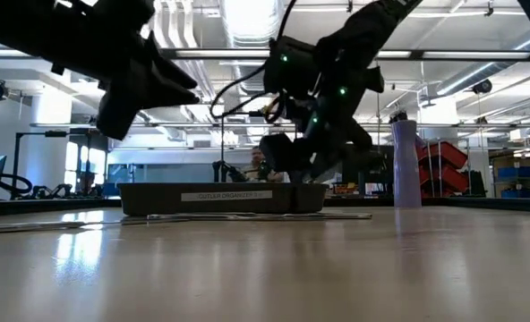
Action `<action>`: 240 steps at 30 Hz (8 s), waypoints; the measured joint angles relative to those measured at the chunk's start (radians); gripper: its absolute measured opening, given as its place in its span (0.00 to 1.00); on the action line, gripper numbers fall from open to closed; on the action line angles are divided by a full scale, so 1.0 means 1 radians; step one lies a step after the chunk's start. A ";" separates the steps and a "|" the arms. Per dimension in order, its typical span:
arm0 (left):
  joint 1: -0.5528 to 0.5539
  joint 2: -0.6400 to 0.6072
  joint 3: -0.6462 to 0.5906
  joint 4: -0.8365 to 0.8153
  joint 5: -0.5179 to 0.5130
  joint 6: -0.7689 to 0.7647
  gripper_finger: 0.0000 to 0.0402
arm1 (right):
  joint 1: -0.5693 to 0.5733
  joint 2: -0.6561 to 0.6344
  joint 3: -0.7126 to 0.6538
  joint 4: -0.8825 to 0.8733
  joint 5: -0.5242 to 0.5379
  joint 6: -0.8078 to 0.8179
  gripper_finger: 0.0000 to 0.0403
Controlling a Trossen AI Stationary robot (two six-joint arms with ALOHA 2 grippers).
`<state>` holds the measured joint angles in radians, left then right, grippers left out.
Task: Sort silverware
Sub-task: Put the knife into the right compartment of the silverware tray
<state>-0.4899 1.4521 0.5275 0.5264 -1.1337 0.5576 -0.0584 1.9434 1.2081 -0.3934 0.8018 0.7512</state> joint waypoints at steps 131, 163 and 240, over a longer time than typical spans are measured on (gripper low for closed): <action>-0.197 0.155 0.086 -0.207 0.684 -1.194 0.06 | 0.343 -0.022 -0.381 1.110 -0.589 -0.826 0.29; -0.304 0.118 0.216 -0.933 0.697 -1.588 0.06 | 0.539 0.299 -0.098 1.131 -0.378 -0.648 0.50; -0.106 0.330 0.168 -0.360 0.744 -1.308 0.54 | 0.484 0.333 -0.056 0.949 -0.308 -0.842 0.11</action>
<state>-0.5962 1.7822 0.6956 0.1667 -0.3897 -0.7502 0.4252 2.2761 1.1522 0.5557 0.4939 -0.0910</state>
